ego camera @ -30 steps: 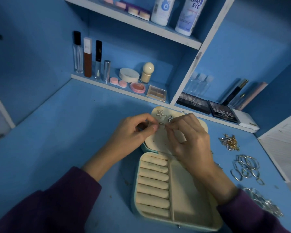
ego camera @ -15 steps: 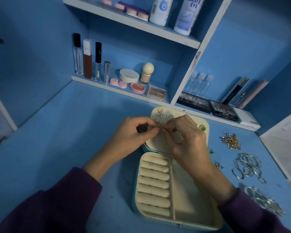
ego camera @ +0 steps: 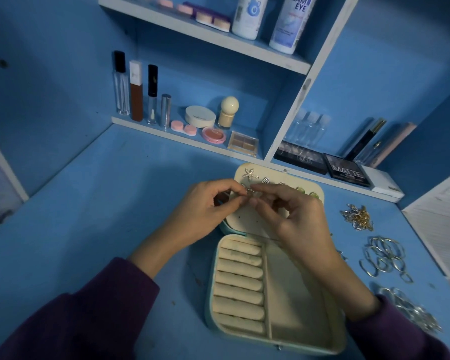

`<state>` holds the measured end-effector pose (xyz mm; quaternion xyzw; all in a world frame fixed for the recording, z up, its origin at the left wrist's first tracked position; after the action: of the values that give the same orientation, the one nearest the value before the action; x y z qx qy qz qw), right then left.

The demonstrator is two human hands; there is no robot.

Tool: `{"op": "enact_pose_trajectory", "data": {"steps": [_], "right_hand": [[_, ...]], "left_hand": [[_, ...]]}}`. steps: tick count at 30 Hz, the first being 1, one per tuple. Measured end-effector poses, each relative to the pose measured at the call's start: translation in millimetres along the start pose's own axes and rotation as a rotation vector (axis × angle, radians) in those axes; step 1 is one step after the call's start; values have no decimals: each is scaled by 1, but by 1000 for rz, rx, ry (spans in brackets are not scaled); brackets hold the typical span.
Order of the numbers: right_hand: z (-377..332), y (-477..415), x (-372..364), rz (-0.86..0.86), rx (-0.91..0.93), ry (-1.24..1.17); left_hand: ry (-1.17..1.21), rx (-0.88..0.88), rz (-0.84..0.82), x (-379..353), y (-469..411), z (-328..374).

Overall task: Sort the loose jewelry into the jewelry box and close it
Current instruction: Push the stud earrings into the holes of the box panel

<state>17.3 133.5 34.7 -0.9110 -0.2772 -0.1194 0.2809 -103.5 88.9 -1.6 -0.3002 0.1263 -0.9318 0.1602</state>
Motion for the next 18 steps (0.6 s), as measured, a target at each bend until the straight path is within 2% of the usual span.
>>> {"op": "enact_pose_trajectory", "data": {"steps": [4,12,18], "right_hand": [[-9,-2,1,-1,88,131],[-14,-2,0,-62,190,195],[-17,2,20,61,294,301]], "left_hand": [[-13,7,8,1,0,-1],[-8,-3,4,0,1,-1],[96,15,36,3,2,-2]]}}
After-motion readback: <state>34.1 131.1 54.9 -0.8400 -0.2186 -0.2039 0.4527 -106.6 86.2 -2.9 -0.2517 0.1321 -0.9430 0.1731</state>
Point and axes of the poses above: each hand's wrist, its own y-axis away from the middle knuckle, its own x-axis out of the back of the hand, z = x × y, the point moved 10 cm from there along -y, towards the middle knuckle, and after that the axes turned 14 degrees about -y, right-handed, at the moved point
